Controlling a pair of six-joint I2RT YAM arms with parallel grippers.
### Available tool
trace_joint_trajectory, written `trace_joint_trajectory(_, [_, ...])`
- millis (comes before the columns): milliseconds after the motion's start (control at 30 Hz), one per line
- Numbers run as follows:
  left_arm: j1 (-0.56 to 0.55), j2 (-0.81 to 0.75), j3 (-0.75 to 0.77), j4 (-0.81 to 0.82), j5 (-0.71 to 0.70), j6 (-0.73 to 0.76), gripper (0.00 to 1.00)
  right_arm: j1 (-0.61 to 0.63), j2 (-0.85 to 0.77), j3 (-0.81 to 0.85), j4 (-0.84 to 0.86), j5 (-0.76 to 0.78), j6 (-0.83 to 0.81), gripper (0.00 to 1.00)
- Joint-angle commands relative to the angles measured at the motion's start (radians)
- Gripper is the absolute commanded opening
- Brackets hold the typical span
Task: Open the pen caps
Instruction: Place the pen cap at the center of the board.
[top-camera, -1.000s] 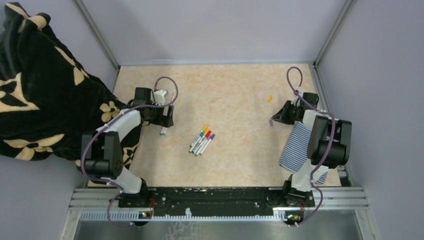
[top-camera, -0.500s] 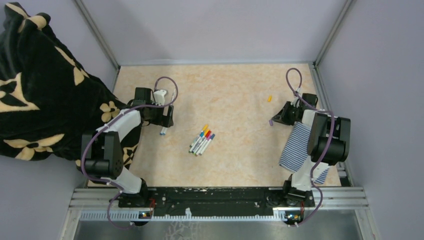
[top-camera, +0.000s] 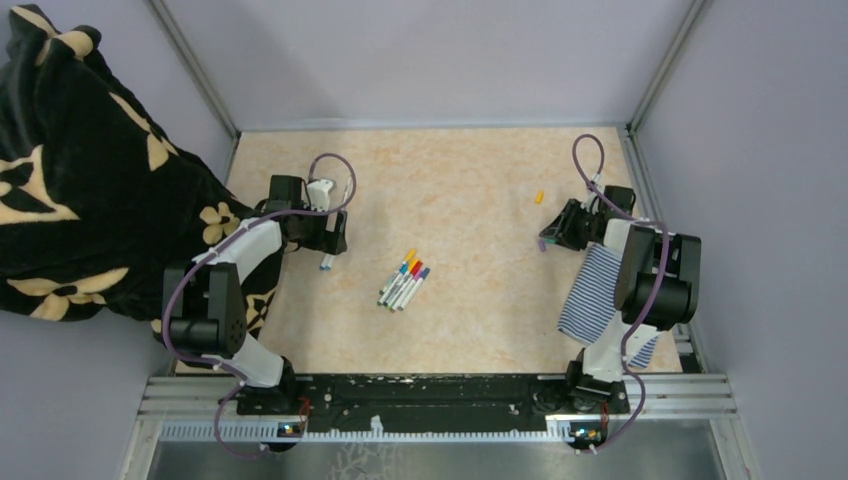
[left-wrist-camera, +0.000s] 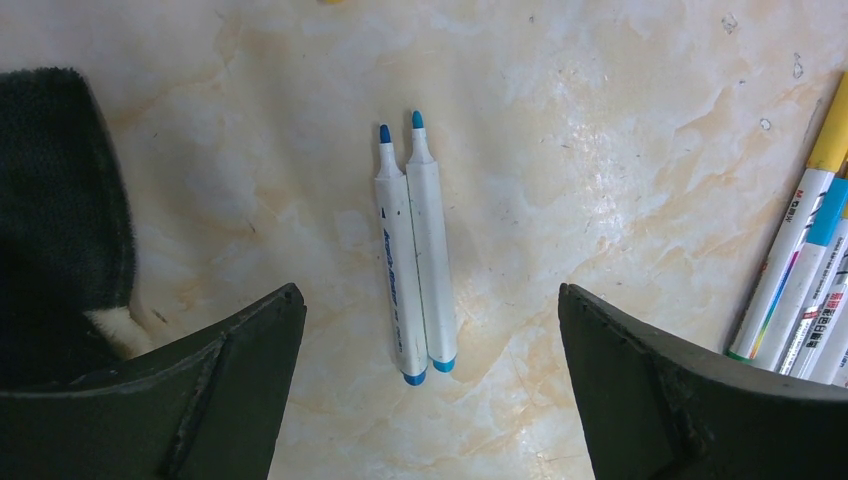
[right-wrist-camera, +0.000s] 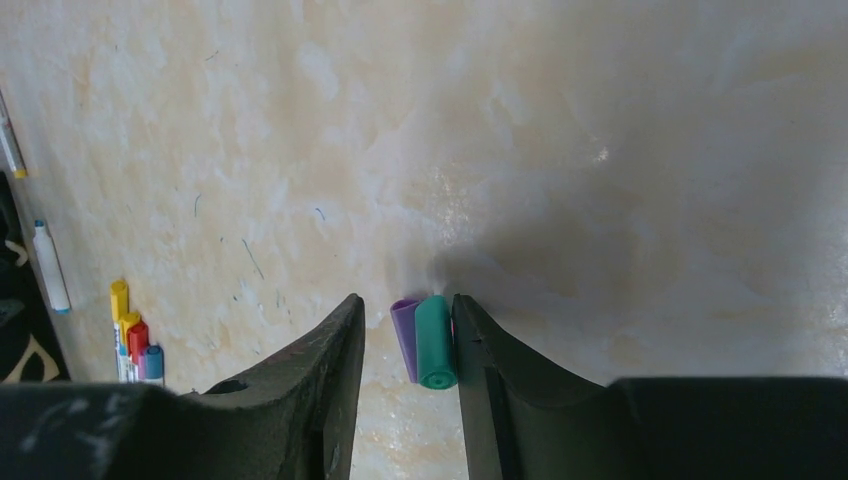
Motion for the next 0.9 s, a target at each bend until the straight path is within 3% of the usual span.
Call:
trace_joint_trajectory(0, [0.006, -0.014, -0.006, 0.02, 0.012, 0.009, 1.0, 0.001, 0.018, 0.03, -0.008, 0.032, -0.017, 0.39])
trace_joint_trajectory(467, [0.007, -0.011, -0.006, 0.019, 0.024, 0.011, 1.0, 0.001, -0.015, 0.026, -0.039, 0.048, -0.019, 0.42])
trace_joint_trajectory(867, [0.005, -0.025, -0.005, 0.014, 0.047, 0.022, 1.0, 0.002, -0.028, 0.046, -0.179, 0.086, -0.05, 0.43])
